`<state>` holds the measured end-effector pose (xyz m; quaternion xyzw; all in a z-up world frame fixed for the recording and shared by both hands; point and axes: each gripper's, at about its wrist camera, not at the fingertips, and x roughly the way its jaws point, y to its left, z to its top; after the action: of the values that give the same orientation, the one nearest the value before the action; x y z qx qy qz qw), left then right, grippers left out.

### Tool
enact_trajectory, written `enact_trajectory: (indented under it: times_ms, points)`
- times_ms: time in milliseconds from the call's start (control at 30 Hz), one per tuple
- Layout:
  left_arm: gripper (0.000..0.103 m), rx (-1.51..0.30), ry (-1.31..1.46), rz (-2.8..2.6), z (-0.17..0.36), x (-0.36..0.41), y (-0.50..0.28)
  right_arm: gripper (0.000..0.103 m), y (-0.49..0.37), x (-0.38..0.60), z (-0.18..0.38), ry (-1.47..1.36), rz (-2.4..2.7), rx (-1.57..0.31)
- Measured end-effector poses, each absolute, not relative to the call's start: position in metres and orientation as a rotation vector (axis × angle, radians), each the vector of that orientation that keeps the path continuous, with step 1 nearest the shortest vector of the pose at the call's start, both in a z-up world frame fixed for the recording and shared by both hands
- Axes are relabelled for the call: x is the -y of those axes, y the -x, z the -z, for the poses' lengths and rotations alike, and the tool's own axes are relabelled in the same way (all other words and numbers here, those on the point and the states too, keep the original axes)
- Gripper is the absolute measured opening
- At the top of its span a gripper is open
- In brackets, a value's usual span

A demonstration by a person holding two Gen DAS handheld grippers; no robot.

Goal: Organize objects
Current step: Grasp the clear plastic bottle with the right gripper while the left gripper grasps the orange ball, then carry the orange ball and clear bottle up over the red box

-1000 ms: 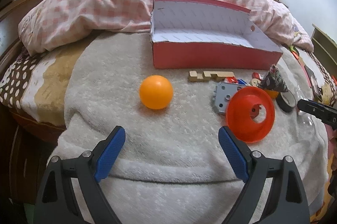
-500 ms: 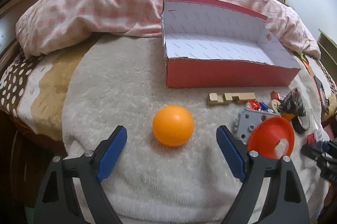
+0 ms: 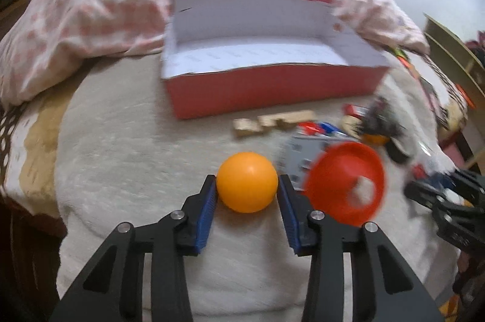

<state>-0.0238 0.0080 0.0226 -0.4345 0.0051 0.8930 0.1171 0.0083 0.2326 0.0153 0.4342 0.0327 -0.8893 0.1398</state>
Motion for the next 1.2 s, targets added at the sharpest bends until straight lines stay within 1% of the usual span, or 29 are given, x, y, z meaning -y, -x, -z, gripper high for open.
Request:
enact_trajectory:
  times_ms: [233,300,367,400,467,500,533,567,633,667,867,1200]
  points:
    - [0.04,-0.071,1.249,-2.574,-0.02,-0.03,0.011,0.035,-0.01,-0.234,-0.015,-1.243,2.562,-0.055]
    - [0.04,-0.056,1.288,-2.568,-0.012,-0.028,0.015,0.035,-0.01,-0.235,-0.014,-1.238,2.563,-0.037]
    - [0.04,-0.045,1.268,-2.579,-0.011,-0.028,0.013,0.035,-0.011,-0.236,-0.013,-1.232,2.565,-0.03]
    - [0.042,-0.046,1.266,-2.578,-0.011,-0.028,0.014,0.036,-0.012,-0.236,-0.012,-1.224,2.568,-0.029]
    - [0.05,-0.048,1.256,-2.579,-0.01,-0.03,0.013,0.038,-0.013,-0.234,-0.012,-1.209,2.569,-0.029]
    - [0.052,-0.048,1.249,-2.578,-0.009,-0.032,0.013,0.042,-0.014,-0.234,-0.011,-1.201,2.567,-0.026]
    - [0.059,-0.048,1.244,-2.575,-0.008,-0.033,0.012,0.045,-0.015,-0.233,-0.011,-1.19,2.566,-0.023]
    - [0.065,-0.052,1.238,-2.566,-0.007,-0.036,0.012,0.047,-0.015,-0.232,-0.01,-1.181,2.568,-0.025]
    - [0.071,-0.067,1.234,-2.557,-0.006,-0.039,0.012,0.05,-0.017,-0.229,-0.009,-1.165,2.577,-0.045]
    - [0.072,-0.069,1.234,-2.555,-0.006,-0.04,0.011,0.051,-0.018,-0.228,-0.009,-1.16,2.579,-0.051]
    - [0.073,-0.041,1.247,-2.546,-0.007,-0.038,0.012,0.051,-0.017,-0.232,-0.008,-1.159,2.574,0.019]
    - [0.073,-0.075,1.286,-2.562,-0.01,-0.035,-0.004,0.051,-0.014,-0.236,-0.013,-1.192,2.564,0.092]
